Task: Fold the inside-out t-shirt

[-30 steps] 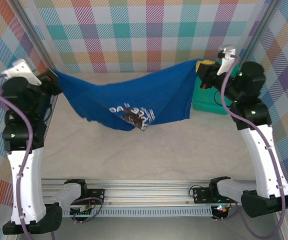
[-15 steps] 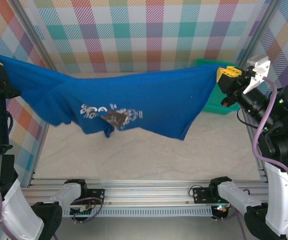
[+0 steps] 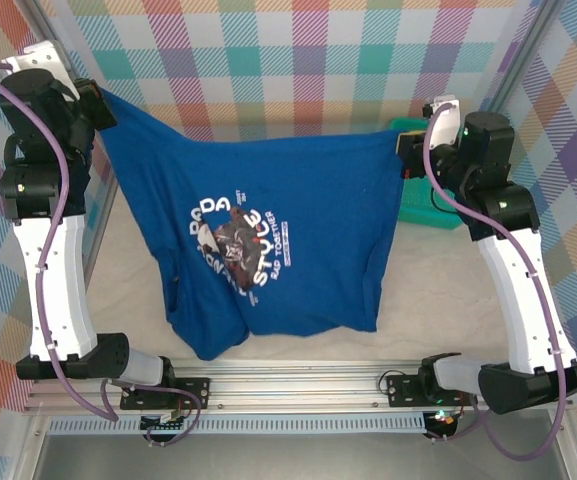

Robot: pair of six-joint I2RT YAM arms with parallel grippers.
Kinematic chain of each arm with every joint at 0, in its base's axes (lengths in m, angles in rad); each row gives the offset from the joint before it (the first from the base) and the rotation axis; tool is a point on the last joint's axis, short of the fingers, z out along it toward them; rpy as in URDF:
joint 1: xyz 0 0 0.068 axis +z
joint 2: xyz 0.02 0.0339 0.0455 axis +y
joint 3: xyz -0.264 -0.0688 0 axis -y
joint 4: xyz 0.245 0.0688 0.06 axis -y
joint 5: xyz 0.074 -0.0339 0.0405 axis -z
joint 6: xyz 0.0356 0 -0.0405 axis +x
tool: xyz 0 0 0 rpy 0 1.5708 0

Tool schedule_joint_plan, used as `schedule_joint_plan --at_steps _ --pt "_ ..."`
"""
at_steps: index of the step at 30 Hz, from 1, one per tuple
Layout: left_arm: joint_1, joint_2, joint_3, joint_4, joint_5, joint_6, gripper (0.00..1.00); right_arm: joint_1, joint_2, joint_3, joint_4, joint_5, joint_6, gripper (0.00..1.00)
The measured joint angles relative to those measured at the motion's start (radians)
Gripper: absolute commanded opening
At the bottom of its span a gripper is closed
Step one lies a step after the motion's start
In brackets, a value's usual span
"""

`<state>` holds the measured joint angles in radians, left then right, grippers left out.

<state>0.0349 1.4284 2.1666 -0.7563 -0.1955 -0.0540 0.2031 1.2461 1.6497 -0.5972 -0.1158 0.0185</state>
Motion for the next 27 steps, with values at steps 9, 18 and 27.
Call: schedule_joint_plan --at_steps 9,18,27 --pt "0.000 -0.150 0.109 -0.002 0.053 -0.007 0.00 0.000 -0.138 0.056 -0.012 -0.074 0.003 0.00" --pt "0.000 -0.356 0.171 -0.003 0.082 -0.012 0.00 0.000 -0.332 0.070 -0.036 -0.160 0.038 0.00" --pt "0.000 -0.268 0.221 -0.001 0.070 0.003 0.00 0.000 -0.296 0.103 -0.027 -0.146 0.047 0.00"
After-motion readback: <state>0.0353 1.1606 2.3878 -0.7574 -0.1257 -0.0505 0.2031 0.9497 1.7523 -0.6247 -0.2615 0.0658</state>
